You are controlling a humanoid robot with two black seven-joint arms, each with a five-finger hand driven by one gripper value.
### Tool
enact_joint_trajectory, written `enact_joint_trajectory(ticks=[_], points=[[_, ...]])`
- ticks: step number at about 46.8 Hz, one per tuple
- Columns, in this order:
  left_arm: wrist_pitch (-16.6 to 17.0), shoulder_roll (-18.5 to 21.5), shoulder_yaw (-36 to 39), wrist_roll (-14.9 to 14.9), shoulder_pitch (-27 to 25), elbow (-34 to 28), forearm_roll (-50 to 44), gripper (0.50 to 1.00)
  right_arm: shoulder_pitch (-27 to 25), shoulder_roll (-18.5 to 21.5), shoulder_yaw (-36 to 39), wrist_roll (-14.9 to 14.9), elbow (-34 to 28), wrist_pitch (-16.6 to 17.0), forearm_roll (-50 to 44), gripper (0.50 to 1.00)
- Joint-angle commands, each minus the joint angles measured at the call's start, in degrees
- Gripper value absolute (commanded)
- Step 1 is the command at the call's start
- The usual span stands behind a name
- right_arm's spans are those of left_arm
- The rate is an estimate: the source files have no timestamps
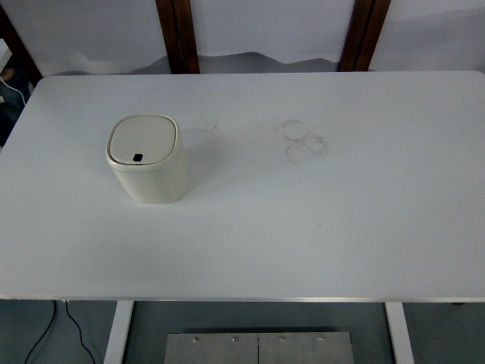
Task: Close trash bin
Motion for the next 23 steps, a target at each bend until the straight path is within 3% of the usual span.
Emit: enact_joint_trajectory(ticks=[1,9,23], points=[[-1.2,0.0,-2.9,-1.4,4.0,0.6,-0.1,1.0,0.0,0.0,0.0,0.0,0.0,0.0,0.0,0.995],[-2.0,-0.9,-7.1,-1.4,9.8,3.1,-3.1,1.0,0.0,0.0,0.1,0.0,0.0,0.0,0.0,0.995],[-3.8,-2.0,-7.6,-1.4,18.0,5.6,-10.9,1.0,-0.1,0.0,0.1,0.0,0.1,-0.1,0.0,0.995]])
